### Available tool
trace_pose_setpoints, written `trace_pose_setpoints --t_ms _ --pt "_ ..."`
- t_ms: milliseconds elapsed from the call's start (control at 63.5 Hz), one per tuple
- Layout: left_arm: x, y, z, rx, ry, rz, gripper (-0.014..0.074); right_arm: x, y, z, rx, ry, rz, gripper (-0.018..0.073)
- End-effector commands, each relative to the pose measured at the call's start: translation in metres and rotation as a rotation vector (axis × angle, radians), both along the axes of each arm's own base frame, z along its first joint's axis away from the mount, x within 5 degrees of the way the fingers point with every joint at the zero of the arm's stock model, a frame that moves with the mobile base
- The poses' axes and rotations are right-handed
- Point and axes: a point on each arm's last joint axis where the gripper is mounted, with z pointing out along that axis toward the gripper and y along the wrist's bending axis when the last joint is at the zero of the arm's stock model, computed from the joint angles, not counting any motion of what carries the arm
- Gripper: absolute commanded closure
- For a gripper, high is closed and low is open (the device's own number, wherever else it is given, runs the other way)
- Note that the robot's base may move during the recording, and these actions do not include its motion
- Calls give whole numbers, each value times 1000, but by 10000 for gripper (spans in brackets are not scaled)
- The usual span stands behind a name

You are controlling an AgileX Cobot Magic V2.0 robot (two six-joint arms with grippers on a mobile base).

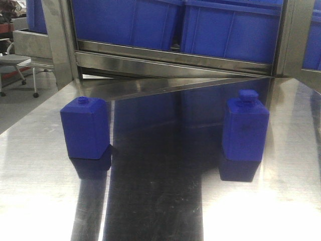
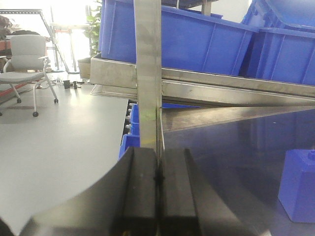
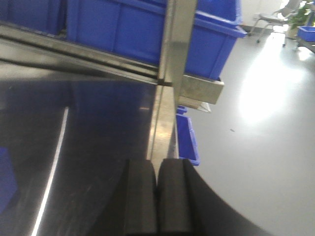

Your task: Pick and sort blue part to right shelf

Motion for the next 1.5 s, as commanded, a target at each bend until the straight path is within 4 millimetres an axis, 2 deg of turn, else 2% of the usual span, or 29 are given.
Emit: trace_pose_setpoints --t_ms 0,157,551,614,645,787,834,897,1086,1479 --pt "-1 0 0 -27 -78 0 462 6 3 25 -40 -123 48 503" --pt "-1 0 0 -27 -78 0 462 18 9 34 -11 -86 125 503" --pt "-1 0 0 -27 -78 0 462 80 17 32 60 222 129 489" --pt "-1 0 0 -27 -78 0 462 90 20 31 58 262 137 427" --pt "-1 0 0 -27 -78 0 462 95 22 31 55 287 147 365" --pt "-1 0 0 -27 -78 0 462 117 38 28 45 407 211 -21" --pt "-1 0 0 -27 -78 0 462 124 44 28 73 450 219 -88" --pt "-1 0 0 -27 -78 0 462 134 52 30 150 508 203 -62" --pt "-1 0 0 -27 -78 0 462 162 77 41 382 715 98 -64" --pt "-1 0 0 -27 -78 0 462 212 145 53 256 1043 90 -64"
